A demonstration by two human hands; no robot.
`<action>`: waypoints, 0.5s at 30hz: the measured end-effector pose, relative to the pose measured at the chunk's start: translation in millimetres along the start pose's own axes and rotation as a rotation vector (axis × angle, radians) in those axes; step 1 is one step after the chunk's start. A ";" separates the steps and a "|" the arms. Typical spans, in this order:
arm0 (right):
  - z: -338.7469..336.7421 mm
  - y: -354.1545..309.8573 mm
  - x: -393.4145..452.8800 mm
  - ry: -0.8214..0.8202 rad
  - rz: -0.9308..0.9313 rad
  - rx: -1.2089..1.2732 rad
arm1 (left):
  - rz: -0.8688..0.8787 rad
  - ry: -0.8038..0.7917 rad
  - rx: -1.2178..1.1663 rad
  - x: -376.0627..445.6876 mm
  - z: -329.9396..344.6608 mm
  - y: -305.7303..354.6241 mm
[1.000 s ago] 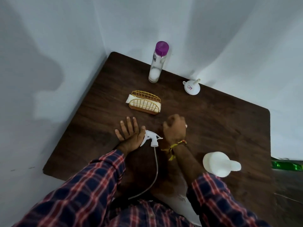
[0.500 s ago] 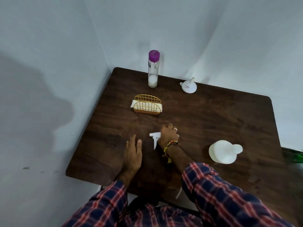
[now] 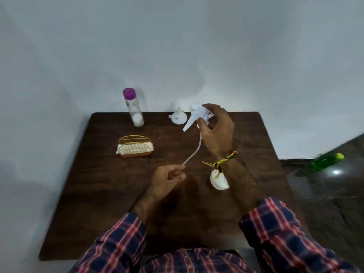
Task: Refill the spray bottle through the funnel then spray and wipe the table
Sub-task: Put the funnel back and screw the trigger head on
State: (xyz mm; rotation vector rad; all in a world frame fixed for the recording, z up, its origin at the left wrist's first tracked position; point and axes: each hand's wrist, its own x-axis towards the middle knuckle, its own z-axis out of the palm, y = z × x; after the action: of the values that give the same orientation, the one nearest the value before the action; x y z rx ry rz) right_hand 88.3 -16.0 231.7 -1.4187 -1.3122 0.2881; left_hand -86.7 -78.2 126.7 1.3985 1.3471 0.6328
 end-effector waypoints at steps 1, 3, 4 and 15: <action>-19.4 -1.8 6.2 0.029 0.002 0.030 | 0.038 0.027 0.041 6.8 9.8 13.2; -53.9 -0.5 15.3 0.078 0.022 0.102 | 0.085 0.122 0.107 17.7 28.2 38.9; -68.1 1.3 18.6 0.096 0.041 0.140 | 0.085 0.148 0.109 22.9 36.7 48.2; -165.7 23.5 36.5 0.277 0.122 0.499 | 0.140 0.117 0.106 50.8 106.1 95.9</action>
State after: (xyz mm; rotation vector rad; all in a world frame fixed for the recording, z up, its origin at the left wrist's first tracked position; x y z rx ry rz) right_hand 241.2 -69.8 287.0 -1.0674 -0.8523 0.4481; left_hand 56.5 -46.8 166.2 1.5719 1.3993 0.7549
